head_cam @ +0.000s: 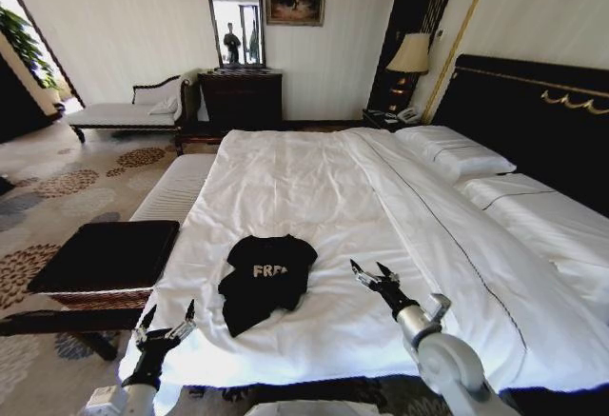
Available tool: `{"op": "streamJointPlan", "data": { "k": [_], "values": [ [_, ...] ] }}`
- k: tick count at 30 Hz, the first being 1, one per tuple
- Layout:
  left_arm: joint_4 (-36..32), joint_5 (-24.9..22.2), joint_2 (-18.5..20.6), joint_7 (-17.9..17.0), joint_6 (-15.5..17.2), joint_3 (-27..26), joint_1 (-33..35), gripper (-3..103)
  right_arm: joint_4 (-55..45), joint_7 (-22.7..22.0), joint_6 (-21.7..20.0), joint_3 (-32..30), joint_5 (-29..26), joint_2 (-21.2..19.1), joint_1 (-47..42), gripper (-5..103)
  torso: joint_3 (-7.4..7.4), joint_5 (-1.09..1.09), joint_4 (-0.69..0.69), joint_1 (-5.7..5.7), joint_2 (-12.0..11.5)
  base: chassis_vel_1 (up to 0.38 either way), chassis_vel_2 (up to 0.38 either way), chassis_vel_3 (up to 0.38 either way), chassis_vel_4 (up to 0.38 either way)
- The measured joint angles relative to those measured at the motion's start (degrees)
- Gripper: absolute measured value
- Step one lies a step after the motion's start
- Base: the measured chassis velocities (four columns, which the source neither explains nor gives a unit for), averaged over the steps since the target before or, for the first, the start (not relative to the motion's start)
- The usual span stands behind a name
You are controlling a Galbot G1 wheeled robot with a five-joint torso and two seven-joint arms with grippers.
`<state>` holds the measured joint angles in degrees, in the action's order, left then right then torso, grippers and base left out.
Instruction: Fold the clothes on the bed and place them into the basket.
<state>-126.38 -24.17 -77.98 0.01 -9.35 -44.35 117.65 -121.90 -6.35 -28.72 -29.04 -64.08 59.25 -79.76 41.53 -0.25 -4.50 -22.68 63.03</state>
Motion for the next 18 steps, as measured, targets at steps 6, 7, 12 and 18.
{"op": "streamJointPlan", "data": {
  "k": [6, 7, 12, 18],
  "values": [
    [0.35, 1.68, -1.36, 0.04, -0.06, 0.80, 0.19, 100, 13.24, -1.79, -5.75, 9.55, -9.42, -2.21, 17.85, 100, 0.00, -0.02, 0.00, 0.00, 0.00, 0.000, 0.000, 0.000, 0.000],
    [0.35, 1.68, -1.36, 0.04, -0.06, 0.80, 0.19, 100, 13.24, -1.79, -5.75, 9.55, -9.42, -2.21, 17.85, 100, 0.00, -0.02, 0.00, 0.00, 0.00, 0.000, 0.000, 0.000, 0.000],
    [0.13, 2.55, -2.45, -0.15, 0.85, 0.61, -0.34, 100, 27.51, -0.73, -6.40, 19.88, -8.63, 1.74, 30.62, 100, 0.00, 0.00, -0.01, -0.01, -0.01, 0.000, 0.000, 0.000, 0.000],
    [-0.60, 2.42, -2.41, -0.28, 1.16, -0.09, -0.29, 100, 35.09, 2.28, -4.94, 23.18, -3.10, 3.45, 35.10, 100, 0.00, -0.02, -0.01, 0.00, 0.00, 0.000, 0.000, 0.000, 0.000]
  ]
}}
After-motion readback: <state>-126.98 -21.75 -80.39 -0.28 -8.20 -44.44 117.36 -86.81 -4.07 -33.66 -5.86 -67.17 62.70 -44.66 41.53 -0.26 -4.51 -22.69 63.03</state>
